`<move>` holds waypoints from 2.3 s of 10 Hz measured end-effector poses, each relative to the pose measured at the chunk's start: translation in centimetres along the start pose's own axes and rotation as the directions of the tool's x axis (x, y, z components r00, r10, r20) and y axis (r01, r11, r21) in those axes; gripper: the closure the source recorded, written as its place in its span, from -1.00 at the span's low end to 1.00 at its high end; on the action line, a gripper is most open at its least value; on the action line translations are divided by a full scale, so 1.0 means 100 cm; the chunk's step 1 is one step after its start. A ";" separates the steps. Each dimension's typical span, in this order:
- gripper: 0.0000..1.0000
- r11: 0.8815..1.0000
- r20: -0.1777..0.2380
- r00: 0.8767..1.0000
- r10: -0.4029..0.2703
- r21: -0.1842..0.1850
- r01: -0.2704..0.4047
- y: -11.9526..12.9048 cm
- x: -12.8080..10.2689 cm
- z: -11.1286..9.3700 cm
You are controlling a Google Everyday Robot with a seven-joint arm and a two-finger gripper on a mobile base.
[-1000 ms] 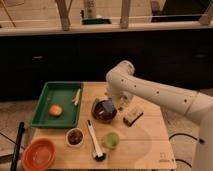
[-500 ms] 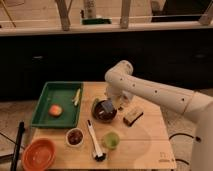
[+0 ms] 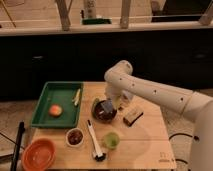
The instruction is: Wipe purple bowl with sponge
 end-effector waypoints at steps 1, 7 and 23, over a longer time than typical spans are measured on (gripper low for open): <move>1.00 1.000 0.000 1.000 -0.002 -0.004 0.002 -0.002 -0.001 0.002; 1.00 1.000 -0.019 1.000 0.004 -0.024 -0.004 -0.010 0.009 0.018; 1.00 0.966 -0.022 0.970 -0.241 -0.100 0.238 0.019 -0.060 0.033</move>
